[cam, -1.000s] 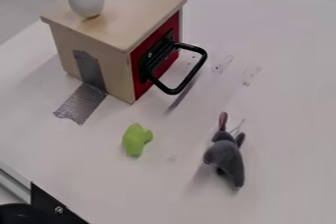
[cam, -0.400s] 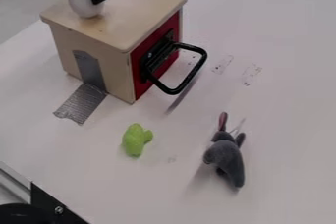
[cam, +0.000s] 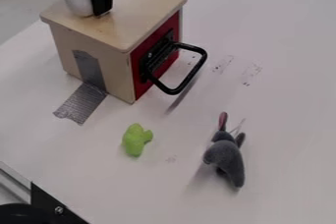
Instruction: Move the white object to the upper middle of the table
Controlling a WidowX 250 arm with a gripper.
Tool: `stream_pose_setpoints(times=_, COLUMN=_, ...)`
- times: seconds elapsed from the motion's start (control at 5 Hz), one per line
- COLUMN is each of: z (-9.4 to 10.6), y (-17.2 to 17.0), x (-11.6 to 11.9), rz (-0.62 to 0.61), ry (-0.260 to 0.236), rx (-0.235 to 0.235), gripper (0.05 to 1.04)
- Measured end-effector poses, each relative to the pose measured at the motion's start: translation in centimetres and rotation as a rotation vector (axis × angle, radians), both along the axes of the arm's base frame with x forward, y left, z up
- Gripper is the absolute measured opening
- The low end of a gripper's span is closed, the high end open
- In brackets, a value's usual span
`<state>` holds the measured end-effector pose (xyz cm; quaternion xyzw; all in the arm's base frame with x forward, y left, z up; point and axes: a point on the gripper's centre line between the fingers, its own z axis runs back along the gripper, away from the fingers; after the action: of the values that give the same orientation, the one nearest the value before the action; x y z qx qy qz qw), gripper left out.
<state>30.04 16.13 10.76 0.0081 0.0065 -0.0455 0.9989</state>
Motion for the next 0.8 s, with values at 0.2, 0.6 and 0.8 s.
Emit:
stream_pose_setpoints(times=0.2, z=0.2, y=-1.1, x=0.2, rz=-0.003, ry=0.021, rx=-0.008, gripper=0.761)
stream_pose_setpoints(times=0.6, z=3.7, y=-5.0, x=2.3, rz=0.004, ry=-0.049, rx=-0.015, gripper=0.761)
stream_pose_setpoints(times=0.8, z=4.1, y=-9.7, x=4.8, rz=-0.039, ry=-0.086, rx=-0.024, gripper=0.761)
